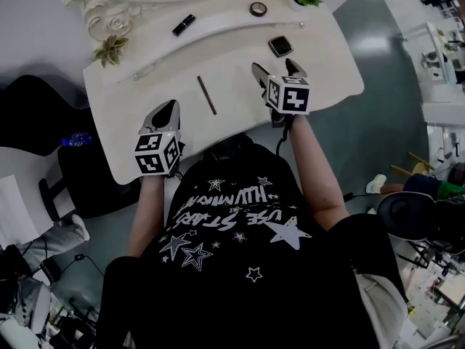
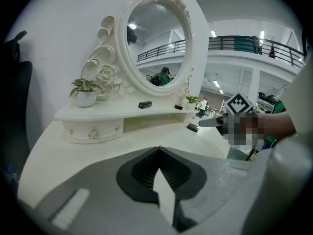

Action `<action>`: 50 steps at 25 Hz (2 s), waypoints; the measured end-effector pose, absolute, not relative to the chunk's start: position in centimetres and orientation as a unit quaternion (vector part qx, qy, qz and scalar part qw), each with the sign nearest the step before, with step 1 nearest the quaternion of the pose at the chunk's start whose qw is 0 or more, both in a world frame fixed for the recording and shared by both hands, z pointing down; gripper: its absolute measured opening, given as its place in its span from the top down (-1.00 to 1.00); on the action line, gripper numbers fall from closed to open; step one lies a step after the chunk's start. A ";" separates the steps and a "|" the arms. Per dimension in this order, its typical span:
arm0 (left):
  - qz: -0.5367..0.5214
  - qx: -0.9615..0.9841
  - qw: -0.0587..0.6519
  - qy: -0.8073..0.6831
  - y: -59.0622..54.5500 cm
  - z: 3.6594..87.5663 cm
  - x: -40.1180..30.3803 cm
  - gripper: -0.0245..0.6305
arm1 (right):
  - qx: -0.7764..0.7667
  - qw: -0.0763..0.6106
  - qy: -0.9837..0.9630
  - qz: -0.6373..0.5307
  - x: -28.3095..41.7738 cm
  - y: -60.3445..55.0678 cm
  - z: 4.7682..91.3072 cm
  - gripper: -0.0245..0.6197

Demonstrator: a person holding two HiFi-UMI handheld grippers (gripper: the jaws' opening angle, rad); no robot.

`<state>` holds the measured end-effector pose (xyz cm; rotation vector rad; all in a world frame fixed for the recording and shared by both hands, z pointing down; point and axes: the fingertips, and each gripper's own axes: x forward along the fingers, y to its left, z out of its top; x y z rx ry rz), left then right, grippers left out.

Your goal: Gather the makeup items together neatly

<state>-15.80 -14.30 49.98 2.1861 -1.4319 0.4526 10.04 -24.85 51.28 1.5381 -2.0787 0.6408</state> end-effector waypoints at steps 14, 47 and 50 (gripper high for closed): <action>0.171 0.734 0.257 -0.605 -15.1 49.9 -13.1 0.92 | 0.511 0.300 -0.769 0.240 16.7 -31.5 56.2 -0.55; 0.151 0.703 0.276 -0.638 -12.3 50.7 -13.7 0.92 | 0.459 0.340 -0.788 0.228 11.7 -29.5 56.7 -0.17; 0.157 0.714 0.277 -0.624 -12.2 50.8 -14.6 0.92 | 0.469 0.329 -0.784 0.240 10.1 -28.4 56.4 -0.17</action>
